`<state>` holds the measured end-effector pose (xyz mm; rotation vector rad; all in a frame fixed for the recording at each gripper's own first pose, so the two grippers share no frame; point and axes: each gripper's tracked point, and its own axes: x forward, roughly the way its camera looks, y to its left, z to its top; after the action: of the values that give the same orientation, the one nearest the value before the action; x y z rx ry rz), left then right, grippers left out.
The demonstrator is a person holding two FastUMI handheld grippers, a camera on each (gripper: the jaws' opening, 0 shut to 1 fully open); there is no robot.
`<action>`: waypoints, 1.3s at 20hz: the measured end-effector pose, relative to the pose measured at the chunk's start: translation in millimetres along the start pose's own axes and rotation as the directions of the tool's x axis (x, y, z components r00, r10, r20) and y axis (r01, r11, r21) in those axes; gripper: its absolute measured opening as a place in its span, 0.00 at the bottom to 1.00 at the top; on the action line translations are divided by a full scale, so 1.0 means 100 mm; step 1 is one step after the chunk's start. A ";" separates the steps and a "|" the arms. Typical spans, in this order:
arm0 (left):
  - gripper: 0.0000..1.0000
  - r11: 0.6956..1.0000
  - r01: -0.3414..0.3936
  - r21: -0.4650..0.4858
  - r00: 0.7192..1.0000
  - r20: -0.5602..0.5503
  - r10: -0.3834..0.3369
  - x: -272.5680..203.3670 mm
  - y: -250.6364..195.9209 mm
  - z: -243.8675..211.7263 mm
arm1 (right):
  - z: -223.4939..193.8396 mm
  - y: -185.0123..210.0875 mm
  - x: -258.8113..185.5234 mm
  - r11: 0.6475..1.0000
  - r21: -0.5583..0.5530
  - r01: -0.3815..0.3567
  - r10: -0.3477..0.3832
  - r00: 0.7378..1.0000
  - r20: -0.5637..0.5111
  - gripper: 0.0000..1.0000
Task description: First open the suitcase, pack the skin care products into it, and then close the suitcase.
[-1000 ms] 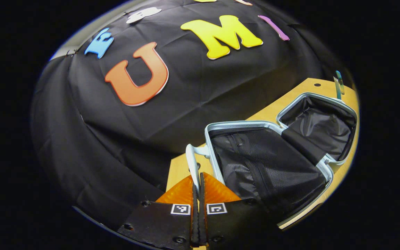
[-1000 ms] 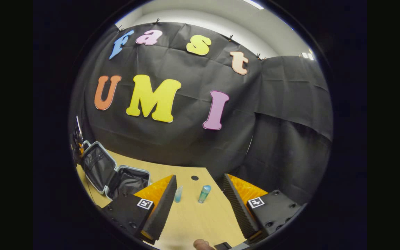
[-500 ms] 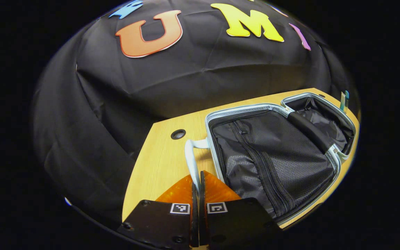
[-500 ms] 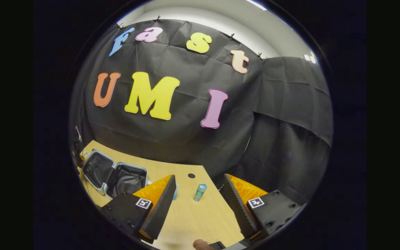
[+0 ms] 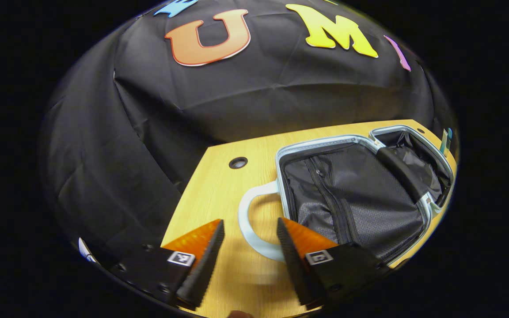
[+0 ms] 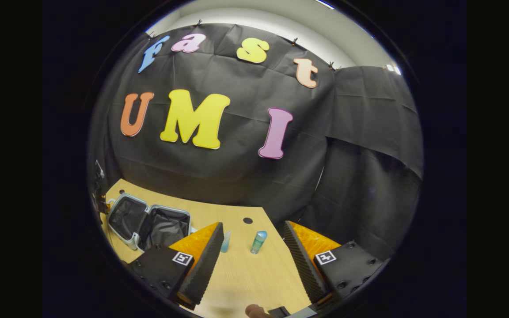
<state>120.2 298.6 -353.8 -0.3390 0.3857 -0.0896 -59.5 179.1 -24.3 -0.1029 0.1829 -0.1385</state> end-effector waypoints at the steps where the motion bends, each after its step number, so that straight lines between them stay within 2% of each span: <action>1: 0.88 1.000 0.016 -0.009 1.000 0.007 -0.016 -0.08 -0.09 0.06 | -0.01 -0.01 0.03 1.000 0.000 -0.016 0.016 1.000 0.006 0.81; 2: 1.00 1.000 0.025 -0.016 1.000 0.017 -0.025 -0.14 -0.19 0.13 | -0.02 -0.01 0.06 0.999 0.003 -0.034 0.034 0.999 0.009 0.83; 6: 0.99 0.997 0.078 -0.030 0.995 0.058 -0.076 -0.50 -0.74 0.48 | -0.17 -0.05 0.24 0.994 0.016 -0.111 0.111 0.994 -0.013 0.82; 11: 0.99 0.983 0.184 -0.002 0.981 0.062 -0.183 -0.87 -1.88 0.73 | -0.39 -0.20 0.48 0.980 0.024 -0.196 0.197 0.980 -0.033 0.82; 16: 0.99 0.940 0.340 -0.007 0.939 0.057 -0.339 -1.19 -3.26 0.99 | -0.65 -0.55 0.79 0.975 0.038 -0.220 0.222 0.973 -0.069 0.82; 19: 0.99 0.910 0.413 0.030 0.909 0.046 -0.414 -1.26 -4.00 1.09 | -0.87 -0.74 0.96 0.972 0.043 -0.233 0.237 0.965 -0.115 0.82; 22: 0.99 0.888 0.456 0.065 0.888 0.032 -0.458 -1.31 -4.61 1.13 | -1.10 -0.94 1.10 0.970 0.045 -0.240 0.244 0.956 -0.163 0.82; 26: 0.99 0.856 0.516 0.046 0.857 -0.003 -0.516 -1.21 -5.47 1.05 | -1.36 -1.18 1.31 0.968 0.039 -0.248 0.251 0.944 -0.216 0.82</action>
<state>36.9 -165.2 -33.2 -0.3919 0.2734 -0.6257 27.2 31.5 -166.5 -0.0518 0.4142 0.1030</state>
